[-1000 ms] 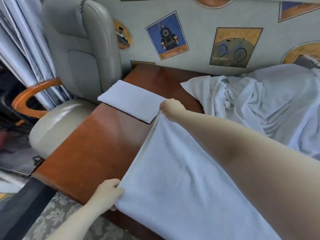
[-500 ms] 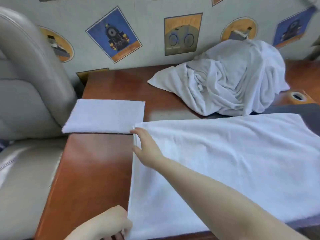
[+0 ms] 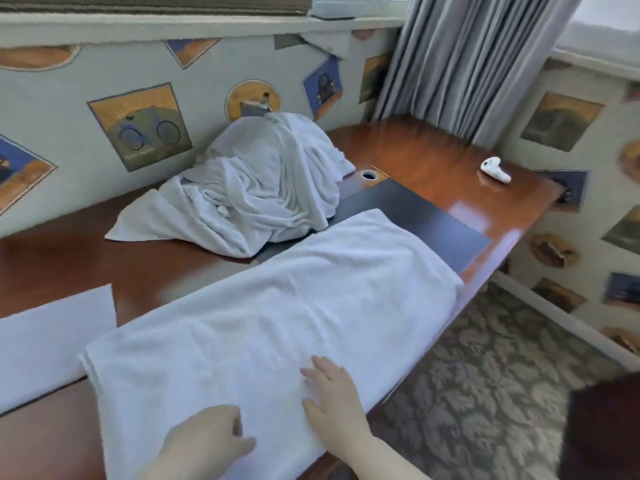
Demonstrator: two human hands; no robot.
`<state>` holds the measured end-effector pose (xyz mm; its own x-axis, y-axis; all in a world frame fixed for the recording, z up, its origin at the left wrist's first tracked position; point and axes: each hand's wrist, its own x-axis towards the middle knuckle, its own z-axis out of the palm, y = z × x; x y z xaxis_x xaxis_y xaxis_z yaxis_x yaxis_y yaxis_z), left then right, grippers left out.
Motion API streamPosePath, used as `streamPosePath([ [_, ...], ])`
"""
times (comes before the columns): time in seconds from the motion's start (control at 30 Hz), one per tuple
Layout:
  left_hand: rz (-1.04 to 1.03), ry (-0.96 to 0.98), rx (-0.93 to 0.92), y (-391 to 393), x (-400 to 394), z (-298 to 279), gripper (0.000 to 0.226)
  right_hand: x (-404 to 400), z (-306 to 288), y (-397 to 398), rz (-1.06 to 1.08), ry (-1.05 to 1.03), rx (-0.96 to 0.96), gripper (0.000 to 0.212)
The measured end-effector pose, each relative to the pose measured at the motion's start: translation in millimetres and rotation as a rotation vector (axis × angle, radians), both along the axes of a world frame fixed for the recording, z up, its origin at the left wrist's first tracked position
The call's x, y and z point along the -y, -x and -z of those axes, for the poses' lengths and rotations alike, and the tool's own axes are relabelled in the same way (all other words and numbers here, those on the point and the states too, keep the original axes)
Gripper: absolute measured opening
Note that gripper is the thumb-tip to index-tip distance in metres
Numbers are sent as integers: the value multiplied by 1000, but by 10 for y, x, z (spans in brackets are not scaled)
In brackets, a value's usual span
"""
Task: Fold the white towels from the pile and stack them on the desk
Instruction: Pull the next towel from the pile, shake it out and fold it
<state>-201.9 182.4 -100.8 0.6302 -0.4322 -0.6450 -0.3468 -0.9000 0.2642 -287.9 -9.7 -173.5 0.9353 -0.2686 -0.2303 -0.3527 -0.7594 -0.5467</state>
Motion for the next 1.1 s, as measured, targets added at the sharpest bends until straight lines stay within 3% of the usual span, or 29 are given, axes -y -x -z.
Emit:
streamPosePath([
  [0.1,-30,307,19,190,669,186,20,508,-53,148,316,24,37,53],
  [0.27,-2,372,138,432,1883,426,23,2045,-178,515,759,-14,117,50],
  [0.33,11,387,166,465,2453,487,29,2657,-196,486,809,-117,136,48],
  [0.57,-25,424,226,449,4121,440,47,3898,-105,-59,615,-274,-20,45],
  [0.67,-47,368,185,409,4368,457,52,4043,-101,-246,447,-189,-92,20],
  [0.87,-130,258,215,121,4478,535,72,4297,-431,-587,211,-207,75,18],
  [1.0,-189,255,71,-160,4542,518,43,4415,-656,-765,-33,32,-19,18],
  [1.1,-124,239,41,-305,4569,446,9,4372,-691,-967,-42,-121,-60,19],
])
